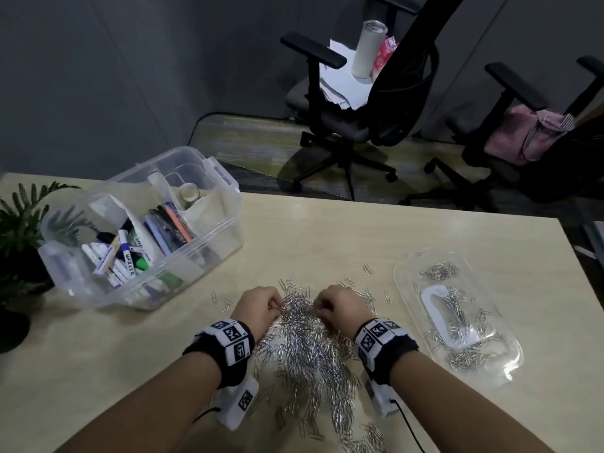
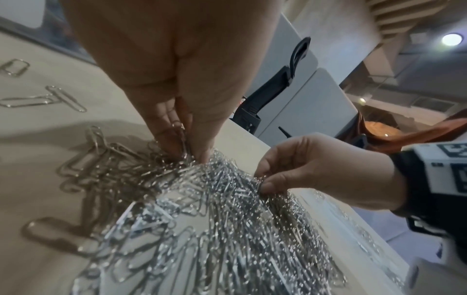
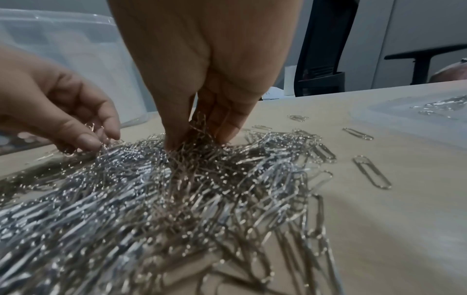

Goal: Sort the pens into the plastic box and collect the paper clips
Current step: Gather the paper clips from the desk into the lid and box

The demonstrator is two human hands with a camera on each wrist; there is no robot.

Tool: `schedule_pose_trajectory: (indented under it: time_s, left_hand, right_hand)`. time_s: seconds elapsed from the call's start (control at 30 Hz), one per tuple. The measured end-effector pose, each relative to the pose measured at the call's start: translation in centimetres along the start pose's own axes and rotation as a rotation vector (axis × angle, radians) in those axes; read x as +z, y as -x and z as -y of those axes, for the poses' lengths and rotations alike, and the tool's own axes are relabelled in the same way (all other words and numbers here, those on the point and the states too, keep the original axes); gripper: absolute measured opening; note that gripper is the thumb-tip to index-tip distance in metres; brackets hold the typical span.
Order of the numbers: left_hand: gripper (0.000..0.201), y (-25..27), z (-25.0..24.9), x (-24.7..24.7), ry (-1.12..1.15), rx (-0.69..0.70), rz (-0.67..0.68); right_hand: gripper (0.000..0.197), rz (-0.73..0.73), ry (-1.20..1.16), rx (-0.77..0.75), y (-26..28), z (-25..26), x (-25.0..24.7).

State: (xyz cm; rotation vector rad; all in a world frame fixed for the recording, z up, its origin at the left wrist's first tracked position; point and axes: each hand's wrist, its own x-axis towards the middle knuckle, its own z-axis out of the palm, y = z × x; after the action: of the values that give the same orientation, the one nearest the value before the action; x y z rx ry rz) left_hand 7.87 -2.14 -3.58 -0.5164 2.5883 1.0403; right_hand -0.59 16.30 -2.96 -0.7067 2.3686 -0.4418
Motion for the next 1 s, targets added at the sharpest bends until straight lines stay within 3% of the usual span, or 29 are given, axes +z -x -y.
schedule_pose_trajectory:
  time_s: [0.3,0.73,1.0]
  left_hand:
    - [0.012,1.8,-1.6,-2.0,0.128,0.028,-0.067]
    - [0.018,3.8,-4.0,-10.1,0.286,0.142,-0.273]
    - [0.013,0.9,-3.6,-15.9,0.276,0.157,-0.542]
  right_hand:
    - [0.012,-0.016,-0.158,0.049,1.0,0.9,-1.2]
    - [0.021,-0.174,-0.088,-0.174,2.2,5.0,-5.8]
    - [0.015,-0.253,-0.09,-0.322,0.7,8.8,-8.8]
